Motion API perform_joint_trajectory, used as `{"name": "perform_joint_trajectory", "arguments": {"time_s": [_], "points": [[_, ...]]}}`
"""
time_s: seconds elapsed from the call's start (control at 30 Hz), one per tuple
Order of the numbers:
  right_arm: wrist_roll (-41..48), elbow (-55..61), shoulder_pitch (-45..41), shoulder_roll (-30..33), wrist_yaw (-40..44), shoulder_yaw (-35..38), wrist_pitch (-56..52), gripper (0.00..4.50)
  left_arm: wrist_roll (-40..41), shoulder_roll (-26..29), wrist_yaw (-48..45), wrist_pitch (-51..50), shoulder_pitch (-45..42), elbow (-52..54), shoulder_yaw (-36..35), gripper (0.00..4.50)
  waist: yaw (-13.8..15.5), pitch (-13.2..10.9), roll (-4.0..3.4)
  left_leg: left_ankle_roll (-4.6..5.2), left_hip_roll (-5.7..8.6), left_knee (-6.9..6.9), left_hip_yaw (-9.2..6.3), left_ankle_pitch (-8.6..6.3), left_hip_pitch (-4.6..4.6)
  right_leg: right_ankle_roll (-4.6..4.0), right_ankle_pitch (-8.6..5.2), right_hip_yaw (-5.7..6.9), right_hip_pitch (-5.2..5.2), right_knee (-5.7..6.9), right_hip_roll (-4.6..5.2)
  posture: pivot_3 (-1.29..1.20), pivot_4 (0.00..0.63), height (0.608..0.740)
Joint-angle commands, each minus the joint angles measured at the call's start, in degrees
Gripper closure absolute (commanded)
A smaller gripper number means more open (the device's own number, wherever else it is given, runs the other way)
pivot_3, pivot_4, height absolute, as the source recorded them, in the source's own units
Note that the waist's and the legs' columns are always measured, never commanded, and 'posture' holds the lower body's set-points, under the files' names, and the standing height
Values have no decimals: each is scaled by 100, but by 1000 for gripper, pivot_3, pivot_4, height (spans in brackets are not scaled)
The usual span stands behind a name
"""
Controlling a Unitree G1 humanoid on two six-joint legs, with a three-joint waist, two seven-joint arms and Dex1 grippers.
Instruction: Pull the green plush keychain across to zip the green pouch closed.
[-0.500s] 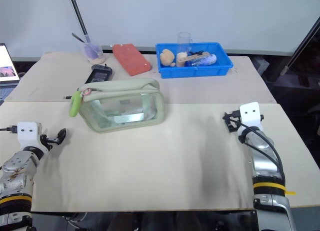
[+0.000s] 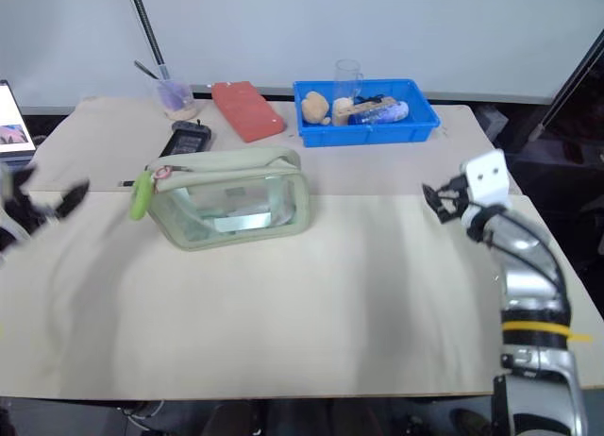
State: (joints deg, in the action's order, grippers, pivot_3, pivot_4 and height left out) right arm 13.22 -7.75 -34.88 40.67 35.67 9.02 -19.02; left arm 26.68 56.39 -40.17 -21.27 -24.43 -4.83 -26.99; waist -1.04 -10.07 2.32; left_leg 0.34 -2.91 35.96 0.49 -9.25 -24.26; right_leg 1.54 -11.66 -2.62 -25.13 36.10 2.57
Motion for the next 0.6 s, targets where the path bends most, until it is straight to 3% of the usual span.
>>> {"name": "perform_joint_trajectory", "arguments": {"time_s": [0.03,0.2,0.4,0.6], "points": [[919,992,-381,285,981,-156,-1054,28,357,378,-751,-663,-526,586,647,0,3,4,-6,0,0,-3,1,0,5,2,-1,0,6,-6,1,0,150,740],[1781,1954,-1104,342,1413,-439,-2331,28,100,482,-1679,-1011,-1902,915,2126,0,24,0,-7,0,0,-1,-1,0,-7,3,-2,3,-6,0,-5,0,150,740],[1944,2634,-1284,28,1064,-670,-2814,28,-1192,-15,-2084,-134,-2743,554,3560,0,27,0,-7,0,4,2,-1,0,-13,5,-3,2,-8,-2,-4,0,150,740],[1889,2985,-1151,52,919,-774,-2909,28,-2057,-407,-2364,839,-2980,-59,4101,0,16,0,-7,1,2,7,-1,0,-26,3,-1,1,-20,4,-6,0,150,740]]}}
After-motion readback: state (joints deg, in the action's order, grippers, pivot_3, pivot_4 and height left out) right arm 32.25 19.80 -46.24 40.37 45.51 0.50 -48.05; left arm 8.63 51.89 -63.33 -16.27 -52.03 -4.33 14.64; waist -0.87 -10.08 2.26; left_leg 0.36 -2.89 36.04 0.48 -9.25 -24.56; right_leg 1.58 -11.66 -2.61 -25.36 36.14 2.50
